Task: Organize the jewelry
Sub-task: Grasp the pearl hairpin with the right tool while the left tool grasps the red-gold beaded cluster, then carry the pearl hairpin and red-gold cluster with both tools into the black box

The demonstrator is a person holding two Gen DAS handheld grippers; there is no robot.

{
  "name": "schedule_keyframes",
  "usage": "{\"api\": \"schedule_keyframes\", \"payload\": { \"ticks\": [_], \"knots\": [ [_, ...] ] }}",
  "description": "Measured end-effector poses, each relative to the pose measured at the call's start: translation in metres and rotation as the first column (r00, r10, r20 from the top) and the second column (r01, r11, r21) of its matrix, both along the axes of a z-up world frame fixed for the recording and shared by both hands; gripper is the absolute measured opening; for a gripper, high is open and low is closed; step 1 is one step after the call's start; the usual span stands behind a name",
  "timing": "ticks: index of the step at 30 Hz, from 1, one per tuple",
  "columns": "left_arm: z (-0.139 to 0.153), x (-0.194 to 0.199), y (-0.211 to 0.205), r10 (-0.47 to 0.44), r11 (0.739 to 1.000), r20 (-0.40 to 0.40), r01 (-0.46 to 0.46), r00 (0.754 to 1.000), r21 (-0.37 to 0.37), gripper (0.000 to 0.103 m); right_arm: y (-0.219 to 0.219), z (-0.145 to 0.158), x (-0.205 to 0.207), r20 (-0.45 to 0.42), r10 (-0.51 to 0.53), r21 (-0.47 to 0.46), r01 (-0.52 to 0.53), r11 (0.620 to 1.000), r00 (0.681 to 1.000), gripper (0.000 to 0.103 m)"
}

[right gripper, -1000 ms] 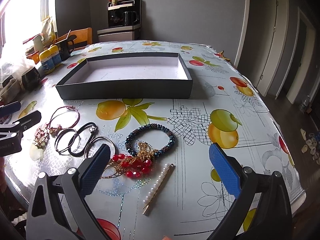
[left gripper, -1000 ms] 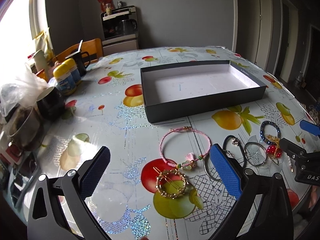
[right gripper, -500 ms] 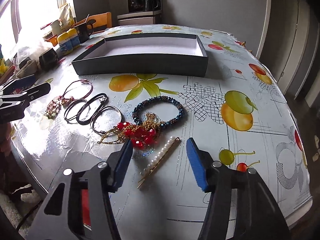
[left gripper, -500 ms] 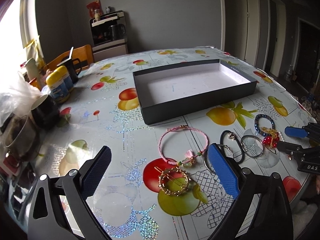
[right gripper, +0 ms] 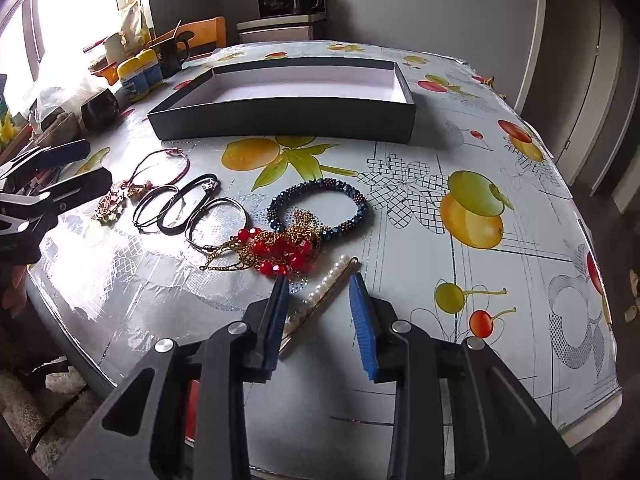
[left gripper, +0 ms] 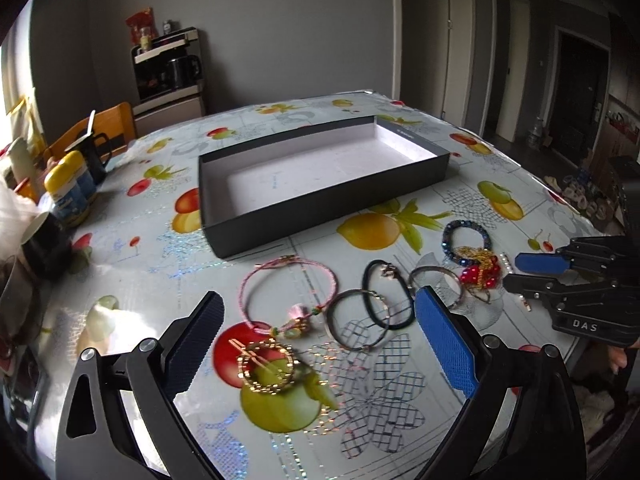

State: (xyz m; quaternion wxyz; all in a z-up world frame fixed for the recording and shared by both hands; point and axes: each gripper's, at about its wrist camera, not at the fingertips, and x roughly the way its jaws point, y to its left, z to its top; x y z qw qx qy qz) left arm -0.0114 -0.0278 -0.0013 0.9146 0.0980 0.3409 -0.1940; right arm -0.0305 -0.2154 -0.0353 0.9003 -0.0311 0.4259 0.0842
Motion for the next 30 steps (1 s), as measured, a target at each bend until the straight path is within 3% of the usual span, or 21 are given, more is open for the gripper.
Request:
{"api": "schedule_keyframes", "payload": {
  "ticks": [3, 10, 15, 18, 27, 30],
  "knots": [
    [-0.002, -0.005, -0.018, -0.060, 0.998, -0.004, 0.060, 0.998, 0.005, 0.097, -0.006, 0.000, -0.001, 0.003, -0.011, -0.008, 0.011, 1.000, 1.000, 0.008],
    [-0.009, -0.006, -0.047, -0.172, 0.985, -0.048, 0.172, 0.984, -0.008, 0.094, -0.014, 0.001, -0.002, 0.009, -0.013, 0.014, 0.013, 1.000, 1.000, 0.008],
    [-0.013, -0.005, -0.072, -0.264, 0.964, -0.094, 0.265, 0.960, -0.003, 0.059, -0.020, 0.007, -0.006, 0.033, -0.024, 0.035, 0.023, 0.999, 0.999, 0.008],
    [-0.017, -0.006, -0.085, -0.320, 0.947, -0.120, 0.321, 0.940, -0.014, 0.047, -0.023, 0.010, -0.009, 0.043, -0.027, 0.041, 0.025, 0.999, 0.999, 0.008],
    [-0.027, 0.002, -0.118, -0.367, 0.926, -0.150, 0.377, 0.918, 0.038, 0.028, -0.030, 0.014, -0.013, 0.063, -0.039, 0.057, 0.035, 0.998, 0.997, 0.008],
    [-0.032, 0.002, -0.122, -0.368, 0.923, -0.161, 0.381, 0.916, 0.055, 0.012, -0.033, 0.015, -0.014, 0.070, -0.044, 0.064, 0.040, 0.997, 0.997, 0.008]
  ]
}}
